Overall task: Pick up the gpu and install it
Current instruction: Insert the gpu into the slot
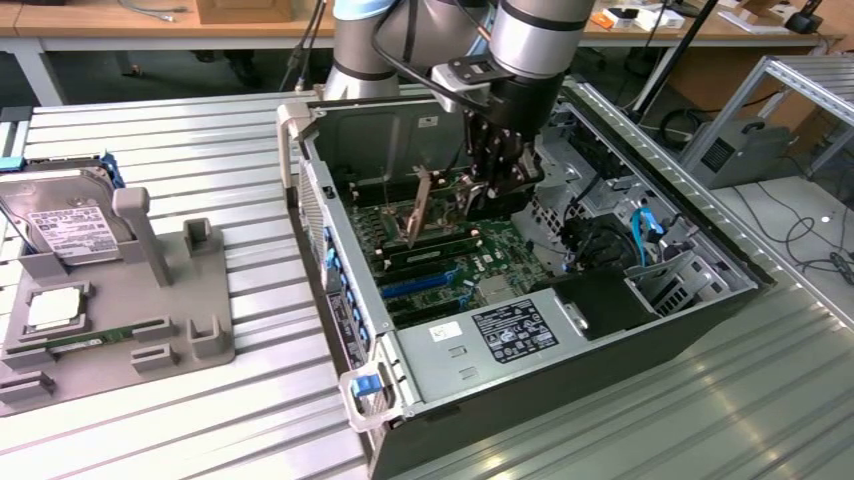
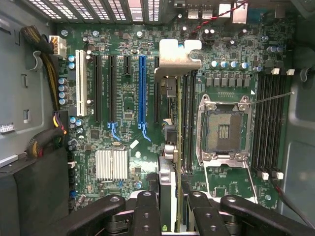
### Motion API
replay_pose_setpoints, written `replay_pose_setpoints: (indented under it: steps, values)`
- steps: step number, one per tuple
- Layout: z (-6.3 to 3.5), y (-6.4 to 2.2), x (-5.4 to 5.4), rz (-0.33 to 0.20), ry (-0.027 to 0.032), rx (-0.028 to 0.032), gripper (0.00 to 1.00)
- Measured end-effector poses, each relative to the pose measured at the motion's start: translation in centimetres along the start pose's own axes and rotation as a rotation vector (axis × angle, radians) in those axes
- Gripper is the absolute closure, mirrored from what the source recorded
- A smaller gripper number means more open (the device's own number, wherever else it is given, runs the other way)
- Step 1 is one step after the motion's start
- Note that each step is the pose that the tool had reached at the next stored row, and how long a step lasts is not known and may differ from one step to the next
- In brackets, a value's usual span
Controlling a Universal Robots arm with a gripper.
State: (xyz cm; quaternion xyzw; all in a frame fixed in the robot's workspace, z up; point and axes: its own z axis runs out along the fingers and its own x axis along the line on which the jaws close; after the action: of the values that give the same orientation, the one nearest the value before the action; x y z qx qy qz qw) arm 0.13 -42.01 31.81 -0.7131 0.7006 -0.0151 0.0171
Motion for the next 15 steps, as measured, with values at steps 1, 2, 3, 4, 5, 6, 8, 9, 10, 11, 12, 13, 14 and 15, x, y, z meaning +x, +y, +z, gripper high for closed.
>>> replay_pose_setpoints:
  steps: [1, 2, 3, 4, 5, 6, 8, 9, 10, 11, 12, 13, 14, 15]
  values:
    - [0.01, 0.0, 0.0, 0.0, 0.0, 0.0, 0.73]
    - [0.03, 0.01, 0.0, 0.0, 0.0, 0.0, 0.73]
    - [0.05, 0.01, 0.0, 0.0, 0.0, 0.0, 0.73]
    - [0.08, 0.01, 0.0, 0.0, 0.0001, 0.0, 0.73]
    - [0.11, 0.02, 0.0, 0.0, 0.0, 0.0, 0.73]
    - [0.13, 0.03, 0.0, 0.0, 0.0, 0.0, 0.73]
    - [0.19, 0.04, 0.0, 0.0, 0.0, 0.0, 0.73]
    - [0.22, 0.04, 0.0, 0.0, 0.0, 0.0, 0.73]
    - [0.23, 0.04, 0.0, 0.0, 0.0, 0.0, 0.73]
    - [0.25, 0.05, 0.0, 0.0, 0.0001, 0.0, 0.73]
    - [0.27, 0.05, 0.0, 0.0, 0.0001, 0.0, 0.73]
    - [0.3, 0.05, 0.0, 0.0, 0.0001, 0.0, 0.73]
    - [0.31, 0.06, 0.0, 0.0, 0.0, 0.0, 0.73]
    - [0.33, 0.06, 0.0, 0.0, 0.0001, 0.0, 0.73]
